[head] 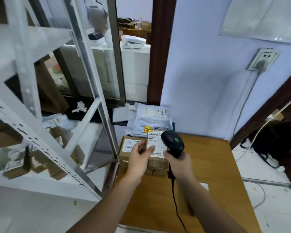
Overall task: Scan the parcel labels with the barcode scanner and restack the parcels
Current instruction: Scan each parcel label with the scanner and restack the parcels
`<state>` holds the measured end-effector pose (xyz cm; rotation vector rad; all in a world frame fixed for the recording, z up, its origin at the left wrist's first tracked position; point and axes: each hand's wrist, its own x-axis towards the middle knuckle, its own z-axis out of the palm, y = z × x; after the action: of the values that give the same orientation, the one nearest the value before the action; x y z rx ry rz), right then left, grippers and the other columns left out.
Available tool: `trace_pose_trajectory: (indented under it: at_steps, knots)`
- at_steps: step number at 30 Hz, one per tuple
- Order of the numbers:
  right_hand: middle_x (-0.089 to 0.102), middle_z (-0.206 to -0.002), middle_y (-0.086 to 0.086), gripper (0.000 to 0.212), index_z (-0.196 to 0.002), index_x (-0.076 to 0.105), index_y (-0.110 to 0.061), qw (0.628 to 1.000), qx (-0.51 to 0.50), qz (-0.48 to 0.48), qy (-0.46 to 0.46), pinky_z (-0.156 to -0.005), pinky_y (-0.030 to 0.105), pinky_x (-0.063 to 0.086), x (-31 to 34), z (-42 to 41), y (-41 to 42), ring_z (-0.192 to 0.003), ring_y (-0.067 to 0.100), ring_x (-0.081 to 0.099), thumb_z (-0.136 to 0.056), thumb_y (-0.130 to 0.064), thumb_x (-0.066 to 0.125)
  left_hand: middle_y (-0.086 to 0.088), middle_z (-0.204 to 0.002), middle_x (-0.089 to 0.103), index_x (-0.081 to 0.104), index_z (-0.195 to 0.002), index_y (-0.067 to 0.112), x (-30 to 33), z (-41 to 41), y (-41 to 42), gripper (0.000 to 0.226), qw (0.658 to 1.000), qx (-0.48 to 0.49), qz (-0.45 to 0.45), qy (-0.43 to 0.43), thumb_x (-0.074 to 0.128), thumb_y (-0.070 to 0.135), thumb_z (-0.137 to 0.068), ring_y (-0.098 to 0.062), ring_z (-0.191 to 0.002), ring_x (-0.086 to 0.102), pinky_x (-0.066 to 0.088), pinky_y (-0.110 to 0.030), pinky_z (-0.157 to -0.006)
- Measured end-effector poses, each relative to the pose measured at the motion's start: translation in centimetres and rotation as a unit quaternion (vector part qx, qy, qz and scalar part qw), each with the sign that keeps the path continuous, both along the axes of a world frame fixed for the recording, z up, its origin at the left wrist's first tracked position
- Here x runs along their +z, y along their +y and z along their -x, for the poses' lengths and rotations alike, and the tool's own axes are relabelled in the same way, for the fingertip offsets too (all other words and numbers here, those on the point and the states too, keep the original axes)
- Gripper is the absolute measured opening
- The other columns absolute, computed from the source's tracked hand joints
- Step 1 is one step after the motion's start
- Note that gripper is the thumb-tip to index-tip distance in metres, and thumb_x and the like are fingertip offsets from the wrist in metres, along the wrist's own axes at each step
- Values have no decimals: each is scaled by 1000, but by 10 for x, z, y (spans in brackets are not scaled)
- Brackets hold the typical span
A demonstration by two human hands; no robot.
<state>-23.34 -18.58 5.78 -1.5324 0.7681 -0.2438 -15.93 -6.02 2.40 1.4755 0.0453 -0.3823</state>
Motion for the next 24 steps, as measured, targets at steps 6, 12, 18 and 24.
trace_pose_trajectory:
  at_steps: [6,12,18,24]
  knots:
    - [75,-90,11,13,-91,68,-21,999,-41,14,20,-67,38,55,-18,-54,57,-74,24,68,-88,-10,76,2,-116,67,66,-117,24,-20,-59,49,29,991,-9,-120,-65,76,35,-93,-5,-99,66,50,-7,-69]
    - [76,-90,18,15,-92,69,-19,997,6,7,81,-75,47,59,-33,-84,70,-79,34,70,-84,-7,76,-3,-120,65,65,-123,20,-53,-93,61,32,981,-18,-181,-62,71,34,-96,-17,-101,68,54,-27,-79]
    - [70,-87,8,18,-102,68,-12,993,46,-13,105,-69,34,50,-43,-102,63,-73,18,61,-86,-5,73,-2,-119,68,58,-138,20,-76,-105,62,38,979,-30,-203,-4,63,24,-100,-13,-80,71,55,-26,-59]
    - [76,-99,6,20,-106,67,-20,993,47,-32,100,-83,40,57,-60,-114,59,-96,25,71,-90,-9,73,-1,-126,65,54,-143,20,-85,-111,60,42,977,-27,-210,-7,60,25,-102,-9,-85,70,56,-22,-60]
